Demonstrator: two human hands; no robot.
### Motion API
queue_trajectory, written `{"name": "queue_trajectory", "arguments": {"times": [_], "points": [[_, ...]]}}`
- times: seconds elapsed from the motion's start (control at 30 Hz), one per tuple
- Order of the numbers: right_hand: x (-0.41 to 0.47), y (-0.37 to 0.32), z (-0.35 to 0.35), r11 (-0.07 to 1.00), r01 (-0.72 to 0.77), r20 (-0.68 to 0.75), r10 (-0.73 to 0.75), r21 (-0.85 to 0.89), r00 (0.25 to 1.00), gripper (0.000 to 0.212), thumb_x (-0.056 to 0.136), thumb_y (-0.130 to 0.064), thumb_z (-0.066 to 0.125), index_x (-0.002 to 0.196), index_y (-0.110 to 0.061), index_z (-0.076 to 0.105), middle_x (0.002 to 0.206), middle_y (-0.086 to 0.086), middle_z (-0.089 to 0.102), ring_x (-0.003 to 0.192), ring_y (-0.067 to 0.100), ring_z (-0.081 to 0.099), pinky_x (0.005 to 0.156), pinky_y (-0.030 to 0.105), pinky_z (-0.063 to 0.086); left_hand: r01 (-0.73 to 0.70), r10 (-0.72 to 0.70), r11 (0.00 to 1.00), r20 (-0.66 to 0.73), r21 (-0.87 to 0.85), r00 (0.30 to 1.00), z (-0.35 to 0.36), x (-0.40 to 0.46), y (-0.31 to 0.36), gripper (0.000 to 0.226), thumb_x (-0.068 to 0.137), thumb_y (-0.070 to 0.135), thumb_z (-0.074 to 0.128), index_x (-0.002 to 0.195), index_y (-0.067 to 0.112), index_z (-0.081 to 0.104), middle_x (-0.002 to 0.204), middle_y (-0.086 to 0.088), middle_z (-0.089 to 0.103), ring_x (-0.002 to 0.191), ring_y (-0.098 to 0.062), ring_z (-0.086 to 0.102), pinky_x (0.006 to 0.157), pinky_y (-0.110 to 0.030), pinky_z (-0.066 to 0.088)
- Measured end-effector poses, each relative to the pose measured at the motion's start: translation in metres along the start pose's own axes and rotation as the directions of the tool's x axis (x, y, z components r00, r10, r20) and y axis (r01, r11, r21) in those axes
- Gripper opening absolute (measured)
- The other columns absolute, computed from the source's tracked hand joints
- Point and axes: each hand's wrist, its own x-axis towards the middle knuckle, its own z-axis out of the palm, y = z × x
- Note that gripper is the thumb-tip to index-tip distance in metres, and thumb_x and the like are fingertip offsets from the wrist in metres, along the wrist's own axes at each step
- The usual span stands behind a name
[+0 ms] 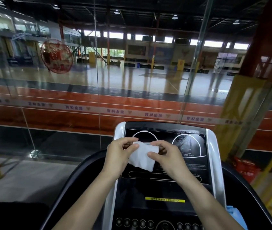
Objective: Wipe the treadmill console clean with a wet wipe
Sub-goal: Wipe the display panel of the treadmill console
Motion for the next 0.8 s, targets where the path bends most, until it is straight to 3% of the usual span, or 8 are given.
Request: {"name": "queue_trajectory", "arguments": {"times": [0.13,0.23,0.3,0.47,0.57,0.63,0.73,0.8], "points": [[0.005,0.0,-0.005,0.993,0.07,-0.012,-0.072,-0.09,0.997,0.007,0.091,-0.03,0.08,0.088,-0.034,0.076,0.105,-0.005,0.062,0.101,0.01,0.062,0.094,0.032,0.048,-0.051,0.051,0.982,0.002,0.179,0.999,0.001,0.003,-0.003,0.013,0.093,0.022,0.076,0.084,0.032,0.076,0.091,0.01,0.069,0.083,0.001,0.06,0.078,-0.015,0.045],[0.007,-0.002,-0.005,0.984,0.008,0.016,-0.011,0.178,1.0,0.004,0.096,-0.026,0.075,0.093,-0.026,0.078,0.105,0.001,0.076,0.102,0.017,0.071,0.097,0.047,0.053,0.013,-0.016,0.997,0.043,0.074,0.999,0.002,0.008,-0.001,0.014,0.094,0.019,0.074,0.081,0.024,0.074,0.087,0.009,0.076,0.084,-0.002,0.068,0.082,-0.02,0.049],[0.005,-0.005,-0.002,0.941,-0.039,0.058,0.021,0.335,0.998,0.008,0.098,-0.018,0.072,0.102,-0.019,0.079,0.104,0.007,0.08,0.102,0.024,0.075,0.095,0.047,0.057,0.033,-0.034,0.999,0.052,0.015,0.998,0.003,0.01,-0.001,0.013,0.095,0.02,0.073,0.083,0.02,0.074,0.087,0.007,0.077,0.087,-0.006,0.072,0.084,-0.022,0.051],[0.007,-0.005,0.01,0.861,-0.203,0.181,0.132,0.467,0.975,0.018,0.096,-0.01,0.071,0.112,-0.006,0.079,0.11,0.016,0.079,0.108,0.034,0.075,0.097,0.046,0.058,0.048,-0.048,0.999,0.028,0.0,0.998,0.0,0.017,-0.01,0.014,0.096,0.024,0.073,0.082,0.022,0.074,0.086,0.009,0.078,0.088,-0.006,0.072,0.088,-0.028,0.054],[0.022,-0.001,0.014,0.927,-0.156,0.058,0.144,0.34,0.988,0.012,0.096,-0.016,0.073,0.102,-0.009,0.08,0.1,0.016,0.08,0.098,0.038,0.075,0.085,0.047,0.057,-0.004,0.001,0.991,0.021,0.137,1.0,-0.007,0.021,-0.018,0.011,0.094,0.025,0.073,0.083,0.026,0.074,0.085,0.013,0.075,0.084,-0.004,0.068,0.081,-0.025,0.052],[0.036,-0.003,0.017,0.986,-0.05,-0.102,0.067,0.158,0.993,0.018,0.094,-0.024,0.071,0.094,-0.006,0.073,0.092,0.02,0.076,0.086,0.039,0.07,0.075,0.041,0.052,-0.108,0.124,0.931,-0.021,0.349,0.992,-0.016,0.024,-0.028,0.002,0.095,0.027,0.073,0.095,0.029,0.073,0.099,0.016,0.072,0.095,-0.009,0.065,0.086,-0.033,0.052],[0.051,-0.013,0.022,0.967,0.101,-0.353,-0.181,-0.233,0.918,0.015,0.096,-0.024,0.065,0.086,-0.016,0.059,0.079,0.015,0.07,0.075,0.037,0.063,0.065,0.041,0.046,-0.2,0.262,0.738,-0.002,0.644,0.965,-0.027,0.032,-0.044,0.027,0.099,0.027,0.067,0.126,0.028,0.068,0.136,0.008,0.063,0.125,-0.02,0.056,0.1,-0.039,0.041],[0.055,-0.016,0.034,0.85,0.239,-0.313,-0.413,-0.469,0.855,0.015,0.093,-0.005,0.067,0.105,-0.014,0.068,0.091,0.017,0.076,0.078,0.039,0.069,0.064,0.042,0.054,-0.201,0.226,0.665,0.063,0.719,0.972,-0.029,0.036,-0.05,0.042,0.104,0.028,0.058,0.146,0.024,0.055,0.158,0.003,0.047,0.143,-0.022,0.043,0.113,-0.043,0.032]]}}
